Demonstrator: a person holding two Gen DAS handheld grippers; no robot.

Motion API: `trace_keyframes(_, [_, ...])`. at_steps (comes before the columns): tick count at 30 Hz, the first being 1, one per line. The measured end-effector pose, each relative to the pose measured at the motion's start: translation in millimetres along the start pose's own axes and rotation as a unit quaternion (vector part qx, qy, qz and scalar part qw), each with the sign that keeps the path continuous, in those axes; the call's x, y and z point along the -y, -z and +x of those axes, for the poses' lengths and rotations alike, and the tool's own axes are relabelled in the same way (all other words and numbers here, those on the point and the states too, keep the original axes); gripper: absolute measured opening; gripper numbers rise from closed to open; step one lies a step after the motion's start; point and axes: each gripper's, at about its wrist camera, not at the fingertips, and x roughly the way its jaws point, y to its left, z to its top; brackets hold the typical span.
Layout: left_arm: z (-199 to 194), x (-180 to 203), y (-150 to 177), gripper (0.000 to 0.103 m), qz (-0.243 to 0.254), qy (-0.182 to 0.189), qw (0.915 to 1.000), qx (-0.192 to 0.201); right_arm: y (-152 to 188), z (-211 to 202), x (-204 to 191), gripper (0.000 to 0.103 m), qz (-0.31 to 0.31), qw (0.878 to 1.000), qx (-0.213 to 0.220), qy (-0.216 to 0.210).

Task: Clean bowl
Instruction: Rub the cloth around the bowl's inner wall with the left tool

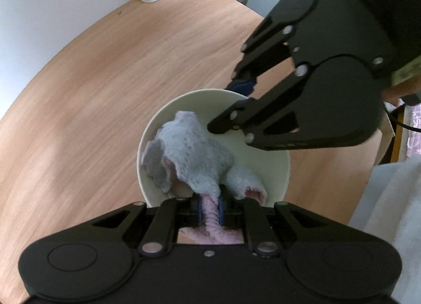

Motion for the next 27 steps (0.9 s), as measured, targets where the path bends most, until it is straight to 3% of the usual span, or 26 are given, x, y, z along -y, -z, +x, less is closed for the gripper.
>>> trace_keyframes(9, [-17.4,-1.2,1.9,0.010,0.003,0.000,1.0000,0.008,-1.7,0.5,-1.9,0.015,0.000,1.000,-0.003,0.005])
trace_keyframes(20, [15.5,-3.1,3.1,0.010,-0.028,0.007,0.9993,0.022,1.7,1.7,0.6,0.015,0.016,1.000,-0.018,-0.007])
trace_keyframes(27, [19.5,6.9,1.3,0.011,-0.001,0.002,0.9995,0.031,-0.6,2.6,0.5,0.015,0.029,0.999,-0.033,-0.008])
